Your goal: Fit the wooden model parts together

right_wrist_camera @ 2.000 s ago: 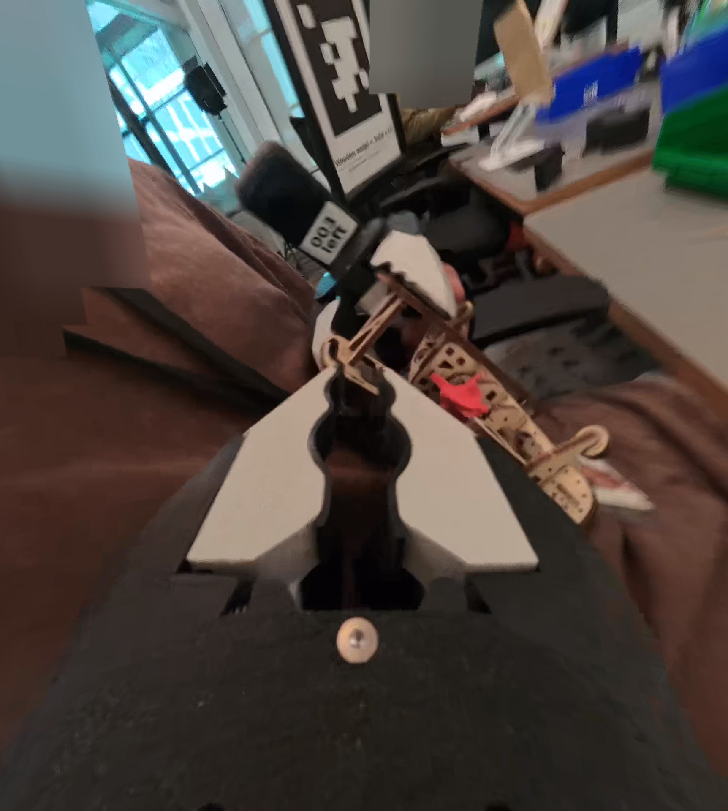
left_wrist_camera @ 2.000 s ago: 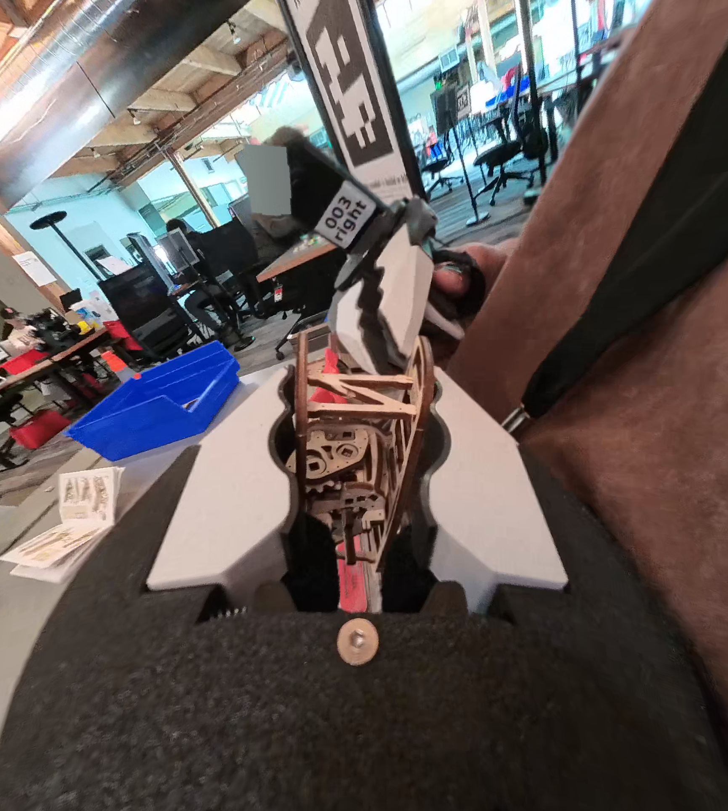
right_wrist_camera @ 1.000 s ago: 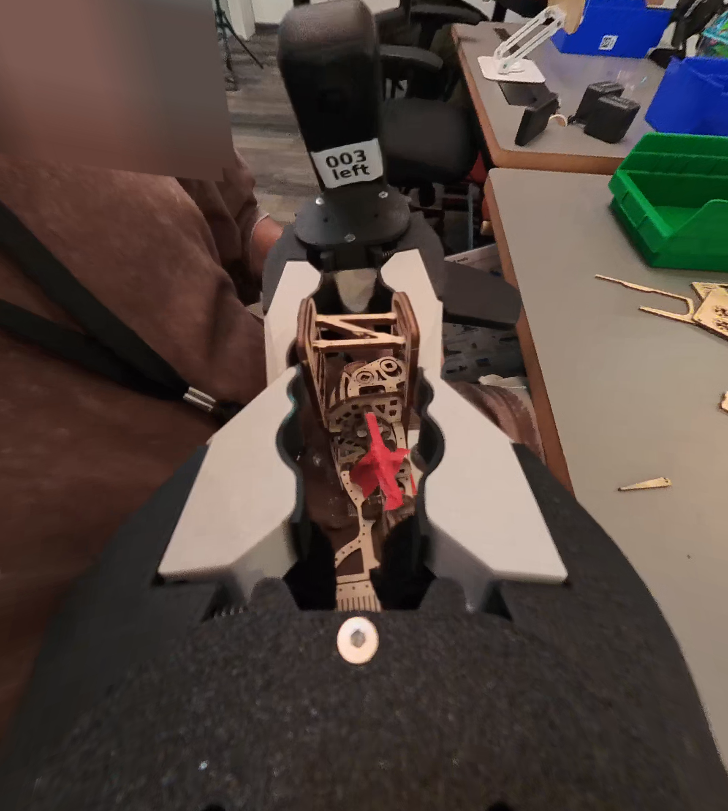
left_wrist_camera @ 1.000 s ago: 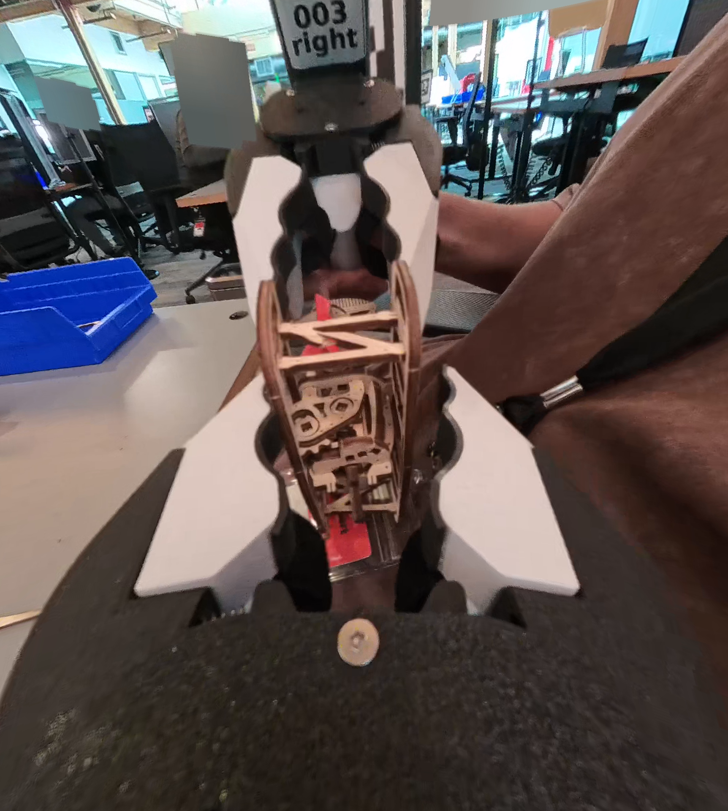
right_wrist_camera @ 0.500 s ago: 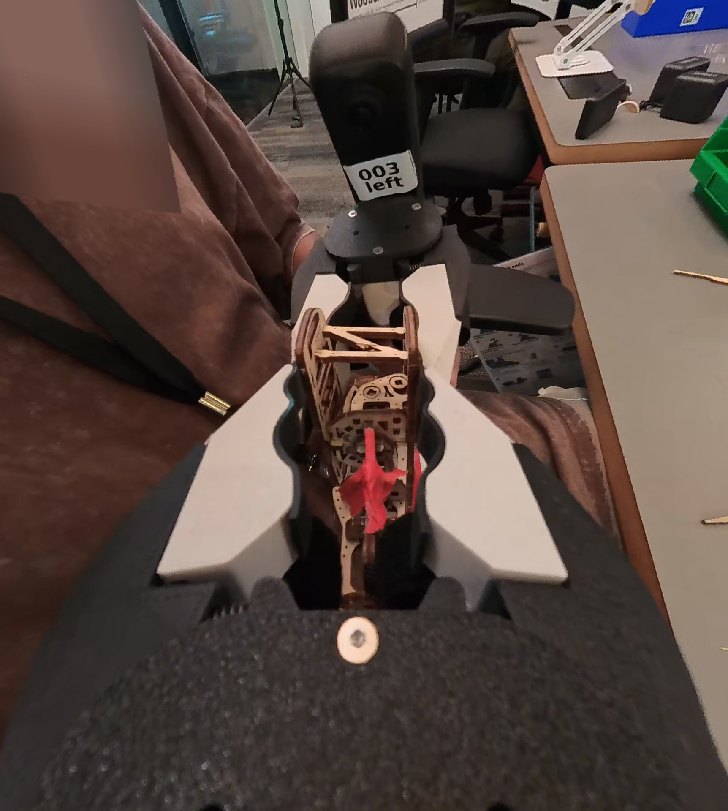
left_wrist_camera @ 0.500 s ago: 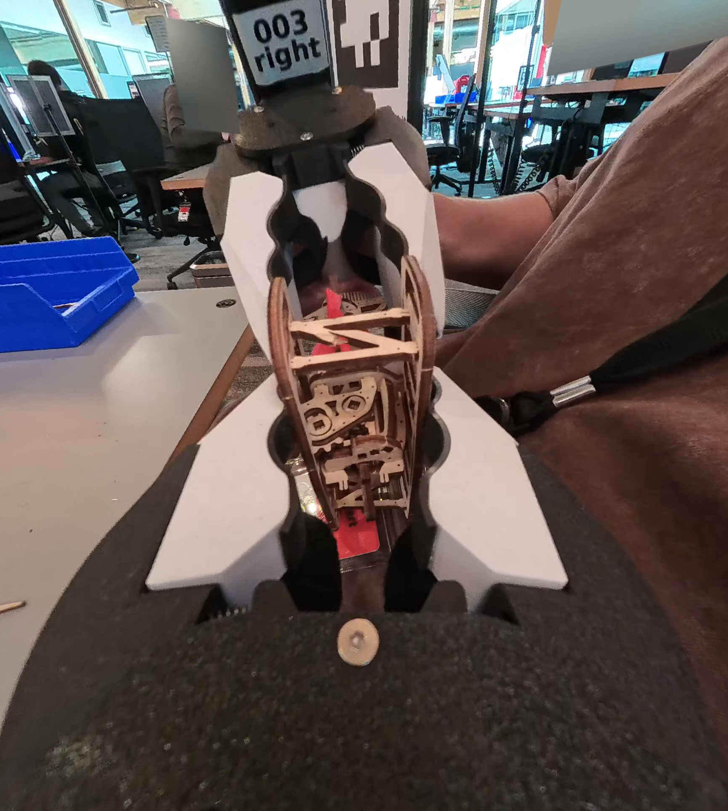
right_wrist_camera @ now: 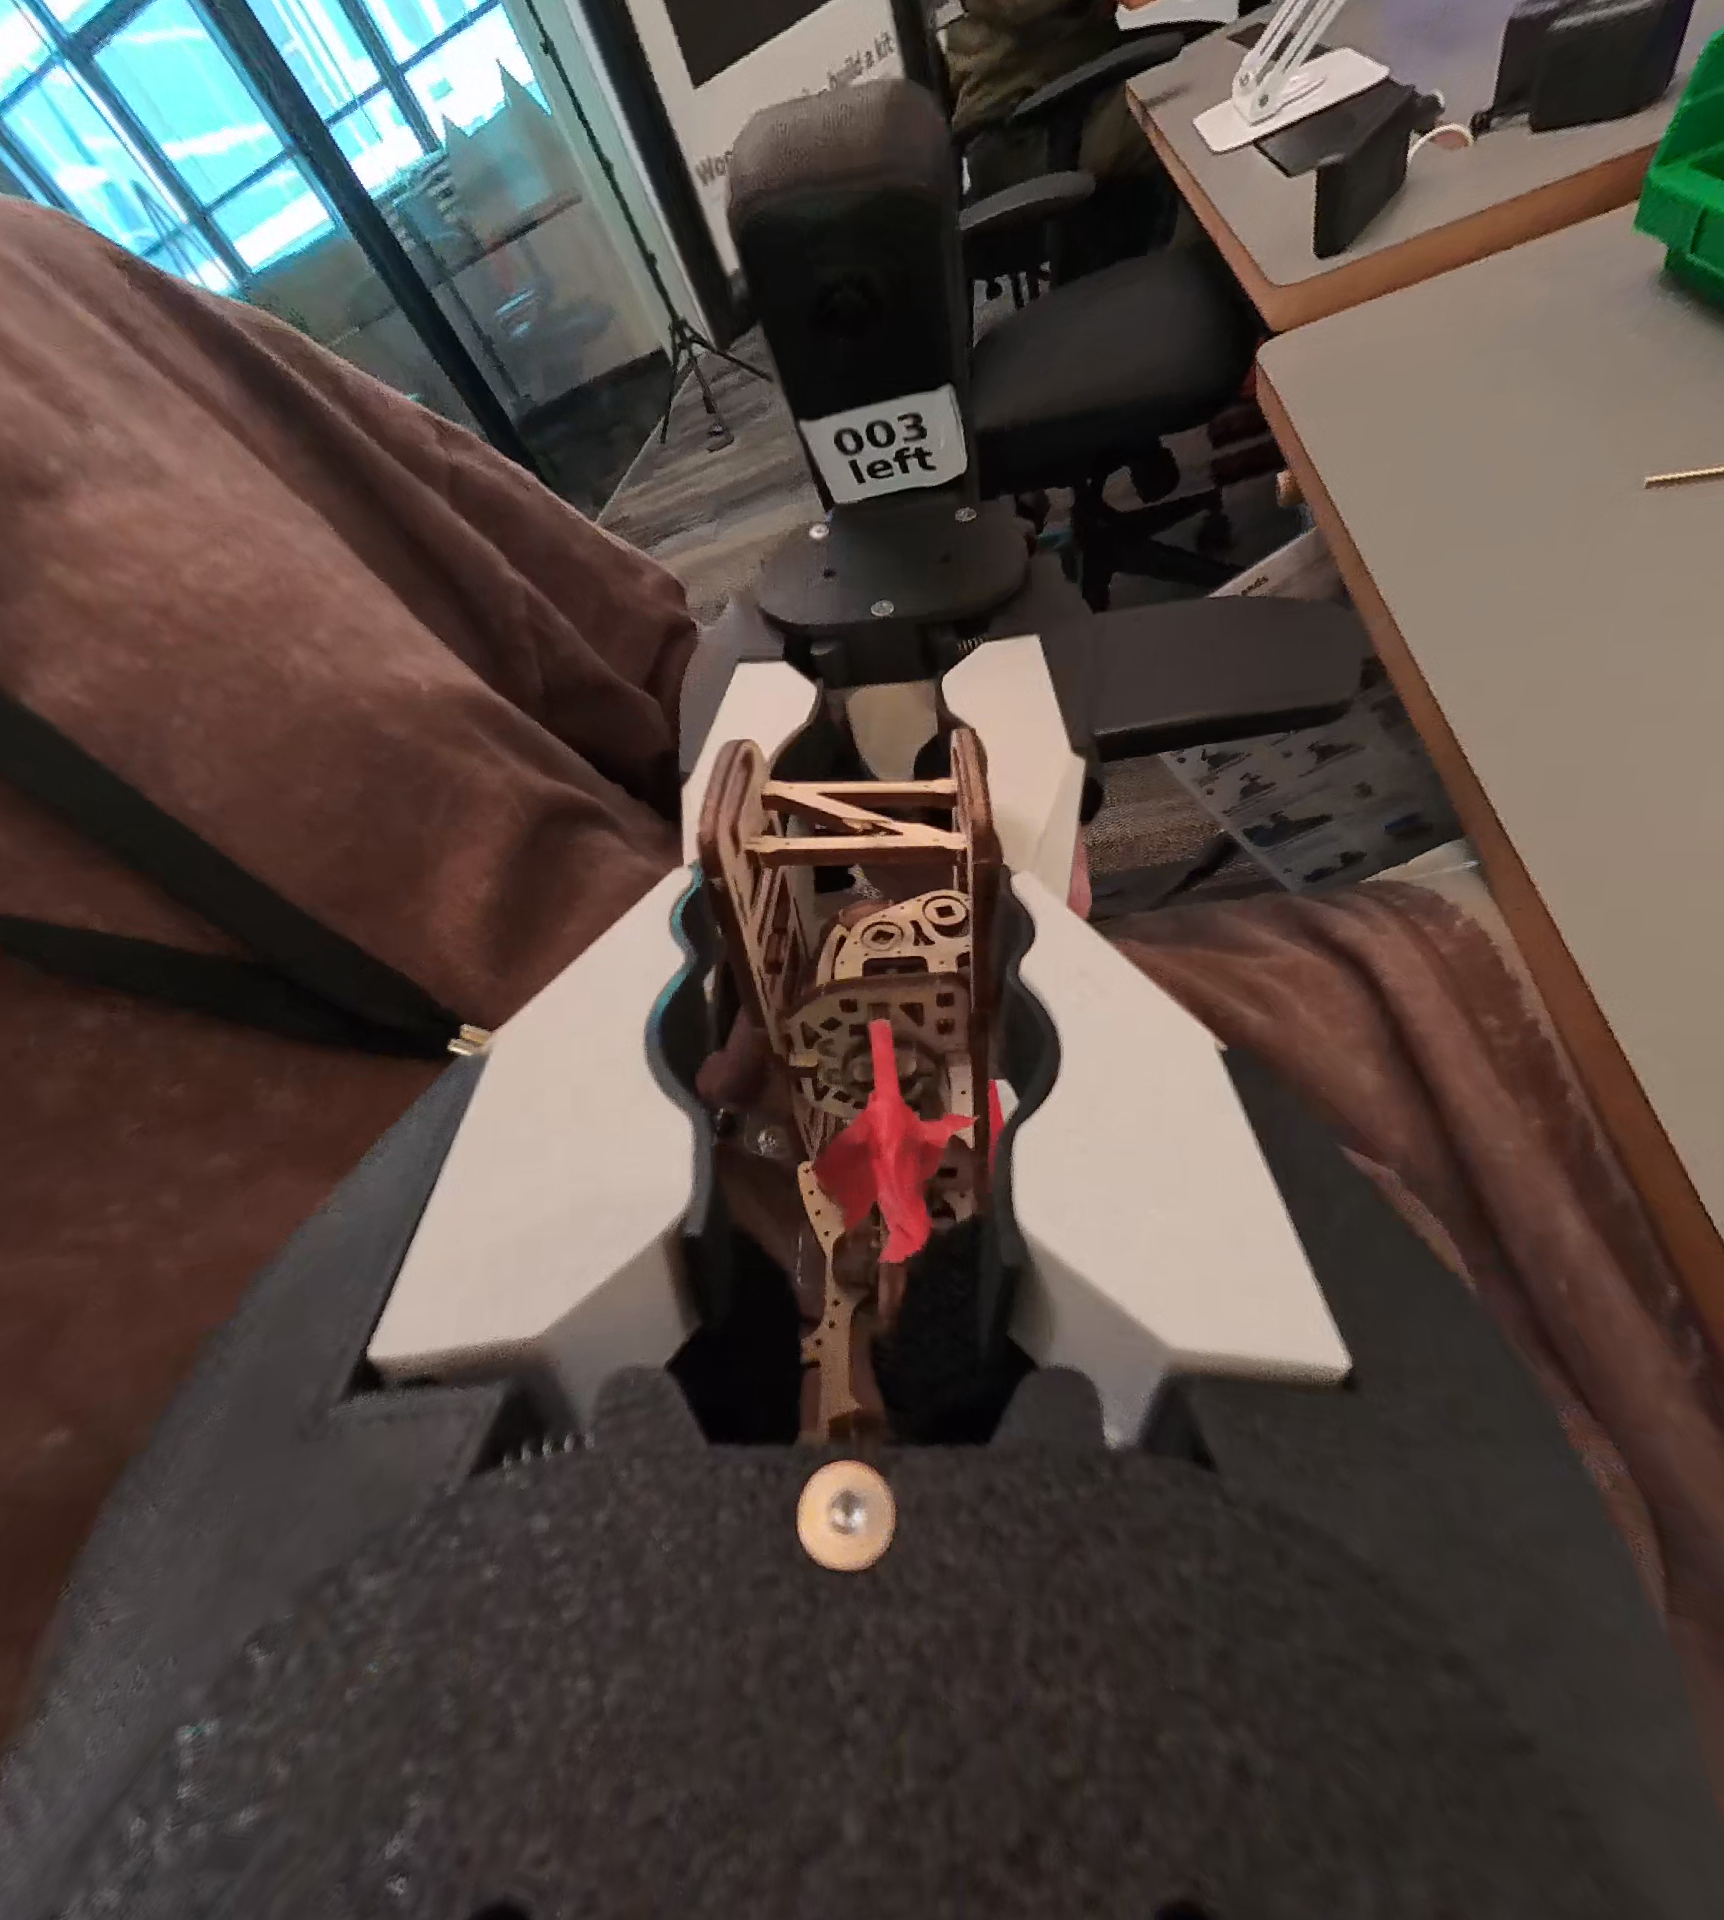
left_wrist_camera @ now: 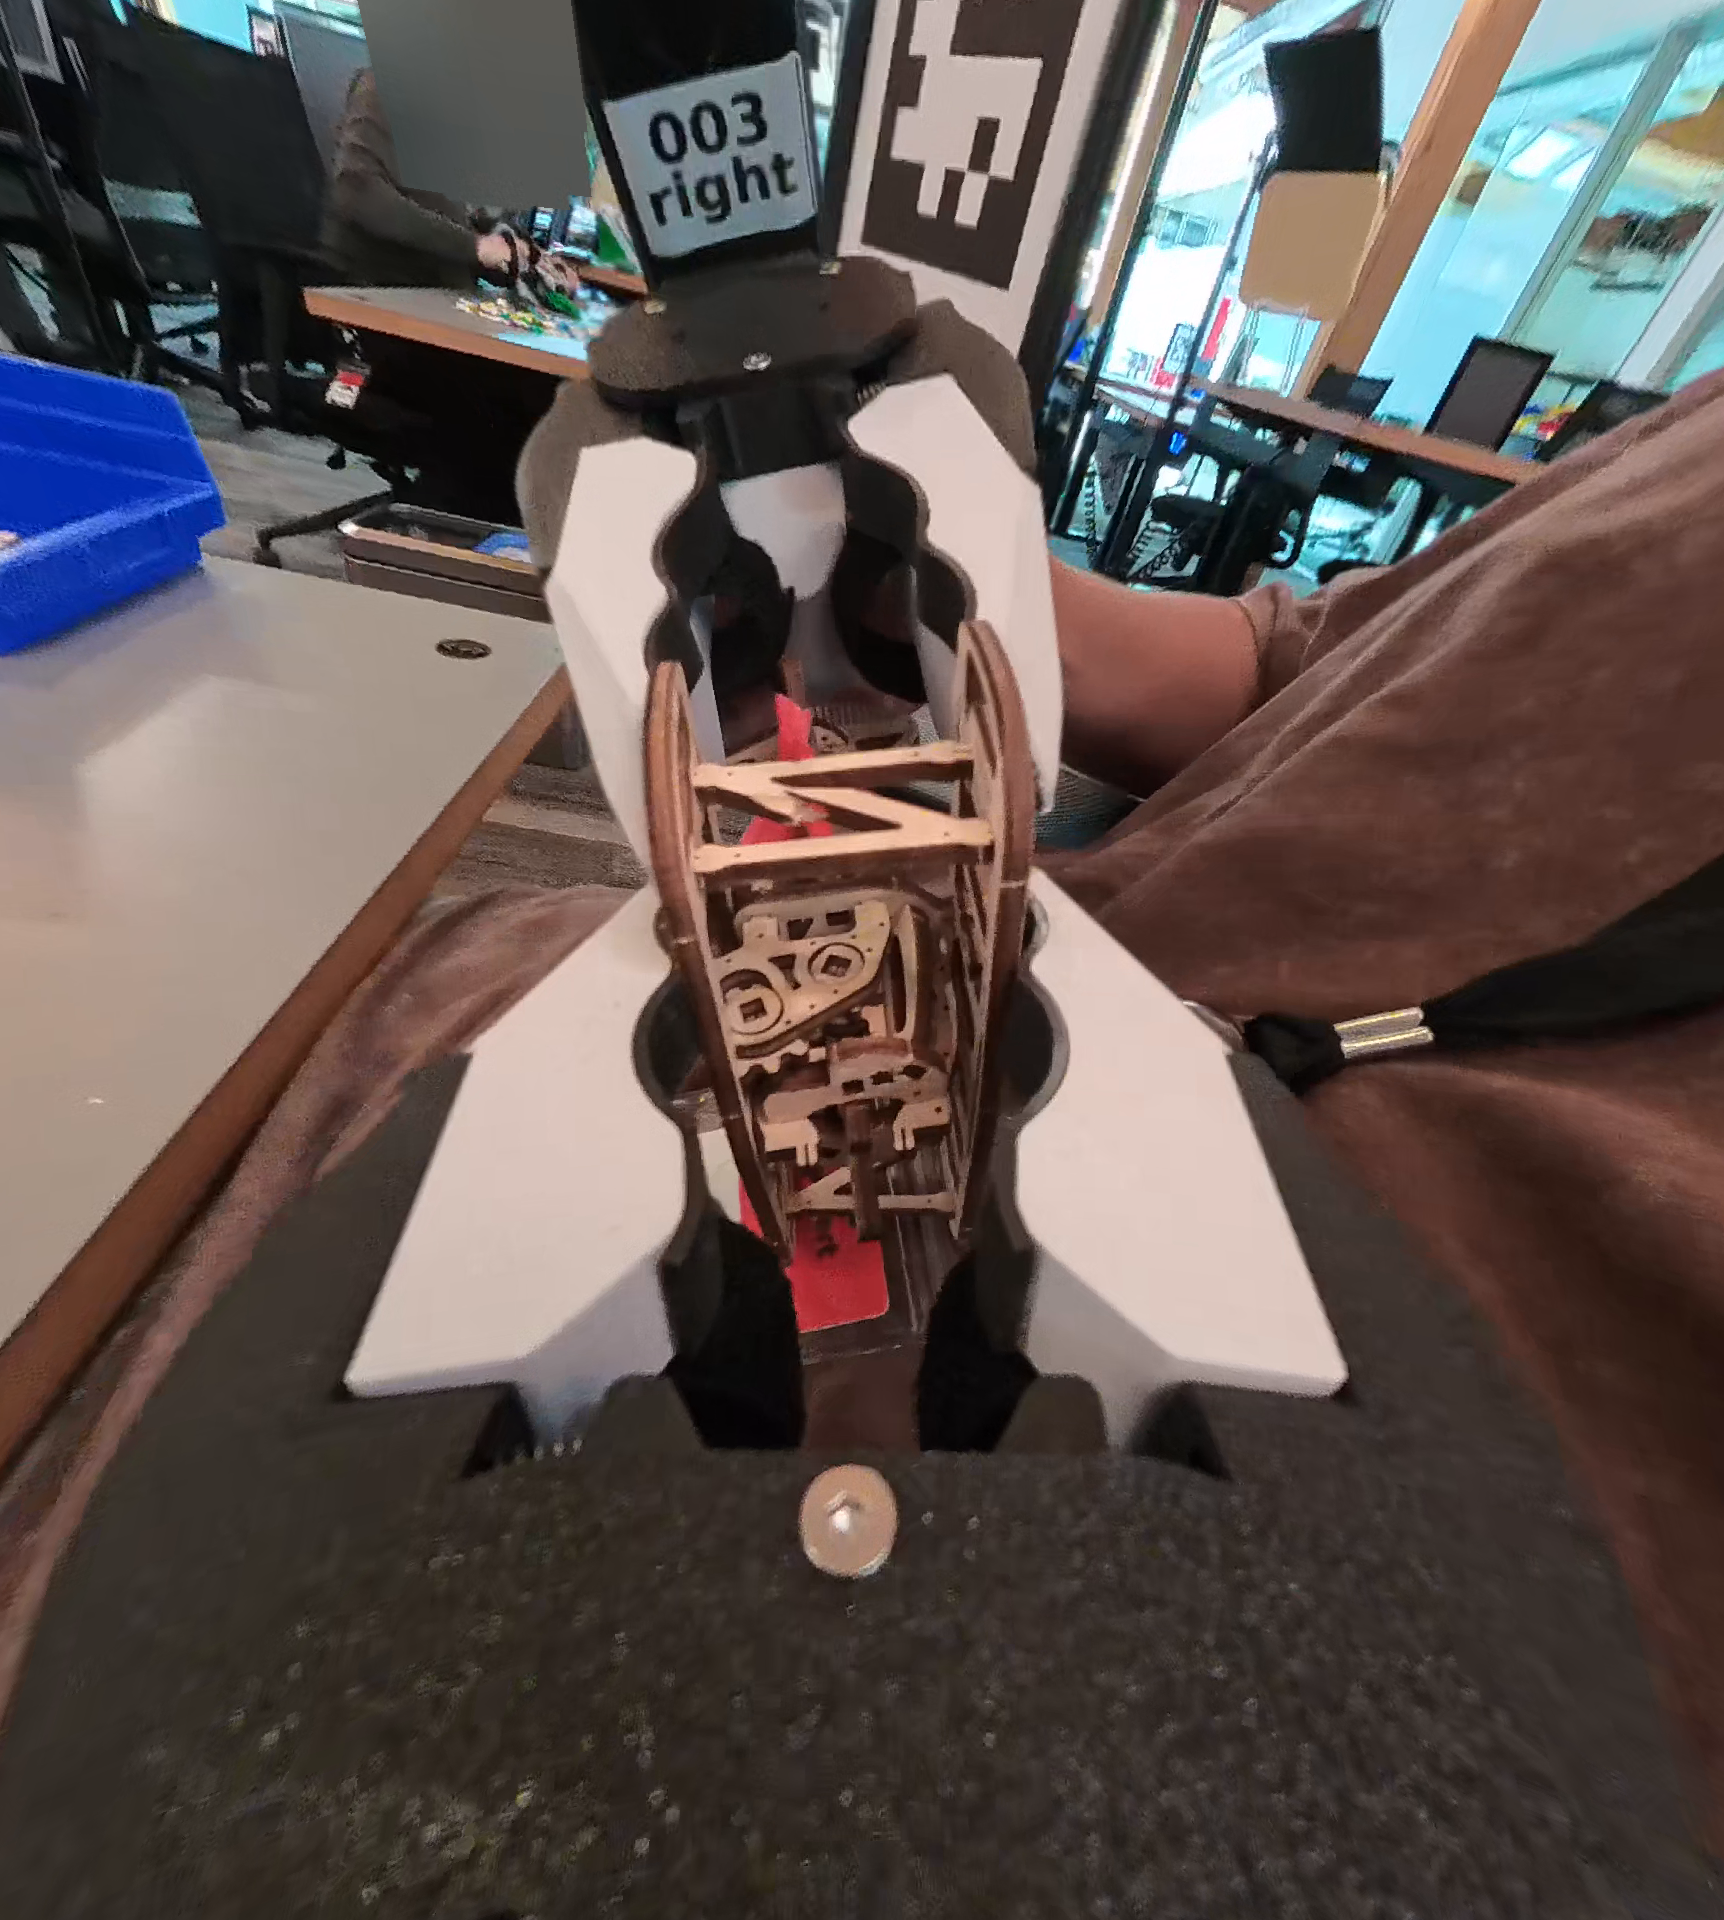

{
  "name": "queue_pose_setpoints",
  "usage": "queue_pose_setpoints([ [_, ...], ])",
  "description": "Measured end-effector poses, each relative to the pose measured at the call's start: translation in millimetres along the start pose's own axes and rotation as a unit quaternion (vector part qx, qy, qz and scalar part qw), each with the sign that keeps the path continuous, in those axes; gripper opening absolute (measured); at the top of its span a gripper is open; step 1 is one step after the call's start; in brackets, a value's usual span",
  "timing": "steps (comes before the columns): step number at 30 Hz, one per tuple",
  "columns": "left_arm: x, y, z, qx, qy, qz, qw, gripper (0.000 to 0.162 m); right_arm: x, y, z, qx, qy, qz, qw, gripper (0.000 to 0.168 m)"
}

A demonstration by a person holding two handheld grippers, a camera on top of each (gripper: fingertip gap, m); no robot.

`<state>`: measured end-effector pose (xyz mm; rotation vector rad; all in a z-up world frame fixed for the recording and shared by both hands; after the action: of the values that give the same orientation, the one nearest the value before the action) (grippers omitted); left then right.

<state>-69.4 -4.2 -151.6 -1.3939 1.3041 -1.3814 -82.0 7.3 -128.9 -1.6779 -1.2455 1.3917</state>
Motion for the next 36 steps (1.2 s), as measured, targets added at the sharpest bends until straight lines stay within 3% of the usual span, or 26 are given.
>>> queue_pose_setpoints([
  [4,-15.7,-8.8,-18.5,0.036,-0.030,-0.031,0.998,0.060,10.7,-1.5,-10.3,0.003,0.021,0.025,0.999,0.051],
  [6,-16.9,-12.9,-26.5,0.052,-0.030,-0.037,0.998,0.048,11.1,0.7,-11.5,-0.004,0.025,0.030,0.999,0.051],
  [11,-17.0,-18.1,-18.4,0.039,-0.051,-0.025,0.998,0.063,13.2,-0.8,-7.4,-0.017,0.028,0.051,0.998,0.051],
  [16,-21.2,-21.3,-20.6,0.033,-0.040,-0.056,0.997,0.049,14.1,-2.2,-6.5,-0.012,0.005,0.067,0.998,0.051],
  [30,-25.6,-15.0,-21.3,0.021,-0.020,-0.090,0.996,0.050,19.3,1.7,-5.1,0.003,0.006,0.081,0.997,0.047],
  [36,-25.4,-27.0,-27.6,0.009,-0.013,-0.082,0.997,0.053,17.7,-0.3,-4.3,-0.024,0.016,0.072,0.997,0.047],
])
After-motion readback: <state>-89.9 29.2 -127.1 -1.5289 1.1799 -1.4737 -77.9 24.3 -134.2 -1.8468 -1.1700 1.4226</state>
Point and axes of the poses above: each gripper's, where its closed fingertips meet, z out along the fingers, y out of its underside, x = y × z across the jaws, the point moved 1 cm from there along -z, back along the fingers, and after that the axes turned 3 degrees about -y, right-handed, at the moved point
